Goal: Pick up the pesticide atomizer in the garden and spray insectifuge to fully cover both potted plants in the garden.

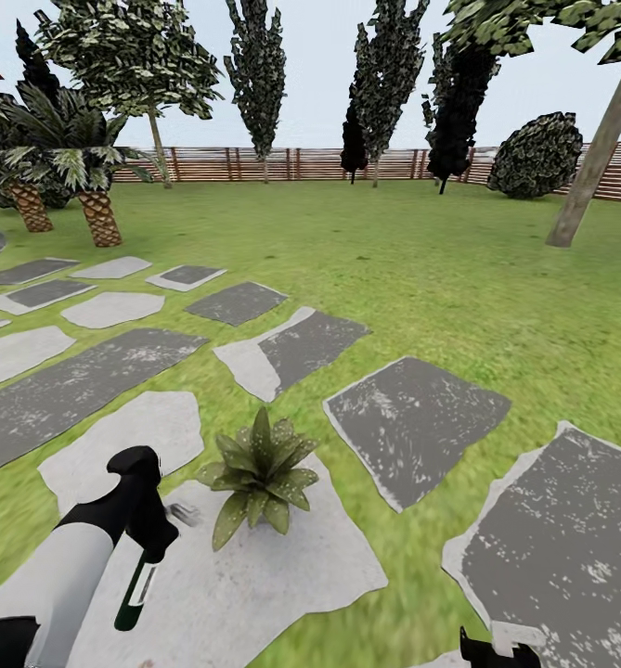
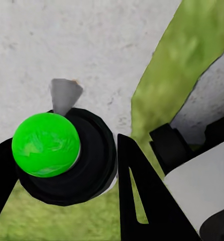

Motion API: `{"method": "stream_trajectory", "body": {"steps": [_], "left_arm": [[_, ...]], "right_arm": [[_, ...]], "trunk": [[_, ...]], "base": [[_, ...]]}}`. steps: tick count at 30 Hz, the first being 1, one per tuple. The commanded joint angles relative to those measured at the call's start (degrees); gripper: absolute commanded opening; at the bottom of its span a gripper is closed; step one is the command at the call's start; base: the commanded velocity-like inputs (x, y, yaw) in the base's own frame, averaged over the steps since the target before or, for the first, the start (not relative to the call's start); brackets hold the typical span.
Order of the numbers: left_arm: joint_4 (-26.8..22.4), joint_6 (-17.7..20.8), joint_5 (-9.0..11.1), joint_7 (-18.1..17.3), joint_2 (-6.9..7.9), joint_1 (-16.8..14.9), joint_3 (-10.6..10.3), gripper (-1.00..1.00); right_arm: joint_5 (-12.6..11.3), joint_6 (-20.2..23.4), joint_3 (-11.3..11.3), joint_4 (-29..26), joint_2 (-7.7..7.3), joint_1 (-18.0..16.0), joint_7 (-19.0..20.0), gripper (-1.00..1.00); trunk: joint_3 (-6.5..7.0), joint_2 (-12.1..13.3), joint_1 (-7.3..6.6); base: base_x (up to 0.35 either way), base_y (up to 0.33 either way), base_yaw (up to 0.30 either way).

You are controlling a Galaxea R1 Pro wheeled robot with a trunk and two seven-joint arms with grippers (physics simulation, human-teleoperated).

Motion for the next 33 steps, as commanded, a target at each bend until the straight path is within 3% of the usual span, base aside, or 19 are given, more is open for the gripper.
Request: {"method": "stream_trajectory", "body": {"steps": [1,5,15,26,28,30,33], "left_arm": [[0.1,0.6,-0.5,1.1,-0.08,0.0,1.5,-1.0],[-0.2,0.6,-0.5,3.9,-0.66,0.0,3.2,-1.0],[0.0,0.4,-0.6,4.4,-3.32,0.1,3.0,-1.0],[-0.4,0.2,-0.7,4.7,-2.64,0.1,3.1,-1.0],[-0.4,0.1,-0.7,5.8,-2.65,0.1,3.0,-1.0],[0.1,0.0,-0.6,9.2,-2.72,0.1,3.0,-1.0],[0.4,0.0,-0.5,10.5,-3.19,0.1,3.1,-1.0]], "right_arm": [[0.6,-0.2,-0.4,0.1,0.06,0.0,-0.2,1.0],[0.6,-0.2,-0.4,0.1,0.21,0.0,-0.2,1.0],[0.6,-0.2,-0.4,0.1,0.23,0.0,-0.2,1.0],[0.6,-0.2,-0.4,0.1,0.28,0.0,-0.3,1.0],[0.6,-0.2,-0.4,0.1,0.29,0.0,-0.3,1.0],[0.6,-0.2,-0.4,0.1,0.24,0.0,-0.2,1.0],[0.6,-0.1,-0.4,0.1,0.23,0.0,-0.2,1.0]], "trunk": [[-0.05,0.0,-0.01],[-0.05,0.0,-0.01],[-0.05,0.0,-0.01],[-0.05,0.0,-0.01],[-0.05,0.0,-0.01],[-0.05,0.0,-0.01],[-0.05,0.0,-0.01]], "base": [[0.001,0.0,0.041],[0.0,0.0,0.181],[0.189,-0.082,0.027],[0.096,-0.107,0.075],[0.001,-0.001,0.27],[0.0,0.0,0.143],[0.0,0.0,0.018]]}}
